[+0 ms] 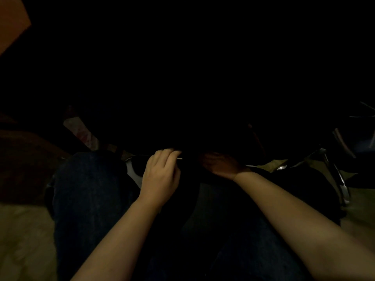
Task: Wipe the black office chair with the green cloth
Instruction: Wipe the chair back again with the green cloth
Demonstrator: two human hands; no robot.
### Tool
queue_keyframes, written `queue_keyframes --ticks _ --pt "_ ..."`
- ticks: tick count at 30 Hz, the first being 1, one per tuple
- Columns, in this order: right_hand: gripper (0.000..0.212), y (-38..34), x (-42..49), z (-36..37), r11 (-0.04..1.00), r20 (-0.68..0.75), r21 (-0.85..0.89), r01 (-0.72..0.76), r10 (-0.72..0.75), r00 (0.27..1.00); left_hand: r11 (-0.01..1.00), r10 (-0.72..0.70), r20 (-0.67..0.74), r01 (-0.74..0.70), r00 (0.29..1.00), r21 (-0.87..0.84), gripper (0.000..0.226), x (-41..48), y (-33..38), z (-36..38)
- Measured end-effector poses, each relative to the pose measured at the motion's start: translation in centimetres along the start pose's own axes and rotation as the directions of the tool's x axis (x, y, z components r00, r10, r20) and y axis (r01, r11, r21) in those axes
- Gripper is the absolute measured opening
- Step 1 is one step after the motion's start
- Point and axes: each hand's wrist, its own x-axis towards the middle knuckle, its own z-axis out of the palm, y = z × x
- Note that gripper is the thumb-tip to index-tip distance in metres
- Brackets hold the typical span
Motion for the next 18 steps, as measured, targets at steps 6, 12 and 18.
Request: queue_keyframes --ticks 6,12,18 --pt "0.047 -0.3 -0.6 0.0 0.996 -0.100 -0.016 0.086 -0.087 0.991 1.000 0.009 0.022 -0.009 1.000 0.011 0.030 -0.1 0.0 0.5" --pt "0.019 -2.2 -2.6 -3.3 0.933 -0.493 -0.258 0.250 -0.350 0.797 1.000 0.026 -0.051 -0.026 0.998 0.015 0.034 -0.3 0.1 0.8" --pt "0.053 -2.0 -4.9 -5.2 0.852 -0.563 -0.413 0.321 -0.516 0.645 0.993 0.114 -0.145 -0.108 0.983 0.050 0.033 -0.1 0.6 0.6"
